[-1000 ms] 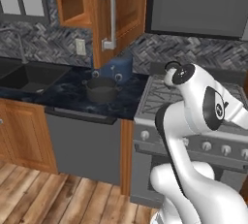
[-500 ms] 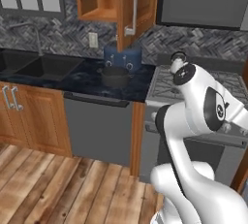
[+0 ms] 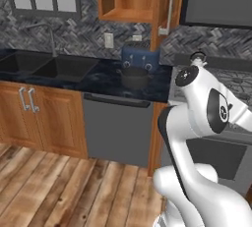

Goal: Pick the kettle from the cabinet and place it on a stove burner. Then pick the pot from the counter and place it on another stove burner. Finally, turn both burners on.

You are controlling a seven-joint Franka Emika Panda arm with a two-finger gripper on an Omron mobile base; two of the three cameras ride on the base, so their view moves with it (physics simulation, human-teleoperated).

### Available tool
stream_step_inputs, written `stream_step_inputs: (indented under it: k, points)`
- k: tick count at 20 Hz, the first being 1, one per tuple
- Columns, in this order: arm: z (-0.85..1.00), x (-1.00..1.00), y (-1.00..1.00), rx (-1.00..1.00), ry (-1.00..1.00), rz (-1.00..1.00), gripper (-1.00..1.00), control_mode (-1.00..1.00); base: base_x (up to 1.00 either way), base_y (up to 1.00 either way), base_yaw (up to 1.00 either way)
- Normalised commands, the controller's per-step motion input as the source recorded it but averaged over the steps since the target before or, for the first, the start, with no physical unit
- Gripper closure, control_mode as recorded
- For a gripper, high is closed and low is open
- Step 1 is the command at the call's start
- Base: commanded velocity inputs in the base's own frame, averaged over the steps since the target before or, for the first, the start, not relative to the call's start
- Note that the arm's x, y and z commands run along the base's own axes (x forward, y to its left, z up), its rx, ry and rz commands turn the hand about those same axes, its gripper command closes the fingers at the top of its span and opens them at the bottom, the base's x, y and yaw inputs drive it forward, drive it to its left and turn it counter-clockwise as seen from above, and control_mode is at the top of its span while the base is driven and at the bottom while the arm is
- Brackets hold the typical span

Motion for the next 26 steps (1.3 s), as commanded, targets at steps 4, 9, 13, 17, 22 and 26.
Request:
stream_step_inputs:
  k: [4,9,13,17,22,26]
  points:
    - [0.0,0.0,0.0,0.0,0.0,0.0,-1.0,1.0,0.01,0.62,-0.06]
    - [0.0,0.0,0.0,0.0,0.0,0.0,-1.0,1.0,0.34,0.53,-0.04]
    - [0.0,0.0,0.0,0.0,0.0,0.0,-1.0,1.0,0.48,0.47,-0.09]
    - [0.0,0.0,0.0,0.0,0.0,0.0,-1.0,1.0,0.35,0.37,-0.15]
    - [0.0,0.0,0.0,0.0,0.0,0.0,-1.0,1.0,0.5,0.23,-0.22]
    - [0.0,0.0,0.0,0.0,0.0,0.0,-1.0,1.0,0.63,0.07,-0.22]
